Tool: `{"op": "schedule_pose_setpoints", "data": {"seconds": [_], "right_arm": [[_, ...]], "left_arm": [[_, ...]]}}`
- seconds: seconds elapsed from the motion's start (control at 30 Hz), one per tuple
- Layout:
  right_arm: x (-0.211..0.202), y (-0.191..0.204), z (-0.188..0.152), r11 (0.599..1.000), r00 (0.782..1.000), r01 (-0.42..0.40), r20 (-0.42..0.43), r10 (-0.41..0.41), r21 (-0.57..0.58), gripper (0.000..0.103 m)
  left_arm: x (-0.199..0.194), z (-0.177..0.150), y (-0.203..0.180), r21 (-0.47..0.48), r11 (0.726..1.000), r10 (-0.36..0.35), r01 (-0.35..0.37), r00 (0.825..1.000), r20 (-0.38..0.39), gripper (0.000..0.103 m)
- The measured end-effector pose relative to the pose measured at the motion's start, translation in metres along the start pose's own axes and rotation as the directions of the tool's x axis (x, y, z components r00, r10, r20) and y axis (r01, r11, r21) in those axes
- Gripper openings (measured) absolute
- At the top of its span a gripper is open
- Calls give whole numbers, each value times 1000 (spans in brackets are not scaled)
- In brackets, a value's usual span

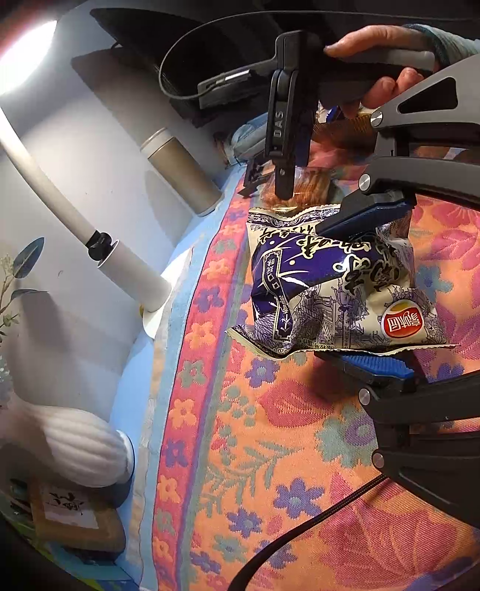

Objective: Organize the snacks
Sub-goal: 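Lift both bags and carry them over the glass plate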

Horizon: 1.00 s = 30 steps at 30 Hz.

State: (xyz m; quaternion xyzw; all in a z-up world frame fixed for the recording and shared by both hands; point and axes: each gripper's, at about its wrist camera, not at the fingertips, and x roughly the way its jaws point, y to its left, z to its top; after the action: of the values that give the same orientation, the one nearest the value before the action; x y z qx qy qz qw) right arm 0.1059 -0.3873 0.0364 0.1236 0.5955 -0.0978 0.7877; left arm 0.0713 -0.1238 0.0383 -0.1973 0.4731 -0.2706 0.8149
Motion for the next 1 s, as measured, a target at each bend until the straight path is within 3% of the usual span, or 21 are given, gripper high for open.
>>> {"op": "schedule_pose_setpoints", "data": {"seconds": [0.2, 0.37, 0.53, 1.0], "right_arm": [[23, 18, 7, 999, 999, 27, -31, -29, -46, 83], [29, 33, -2, 994, 1000, 3, -13, -5, -110, 72], [9, 47, -23, 984, 998, -39, 41, 46, -171, 58], [-78, 43, -79, 968, 967, -128, 189, 170, -214, 57]], "left_arm": [[-5, 0, 4, -13, 1000, -14, 14, 1000, 8, 56], [-9, -1, 1, 0, 1000, -3, 3, 1000, 11, 56], [-22, -3, -8, 26, 999, 37, -38, 999, 30, 56], [-80, -20, -35, 122, 982, 129, -142, 986, 109, 56]]}}
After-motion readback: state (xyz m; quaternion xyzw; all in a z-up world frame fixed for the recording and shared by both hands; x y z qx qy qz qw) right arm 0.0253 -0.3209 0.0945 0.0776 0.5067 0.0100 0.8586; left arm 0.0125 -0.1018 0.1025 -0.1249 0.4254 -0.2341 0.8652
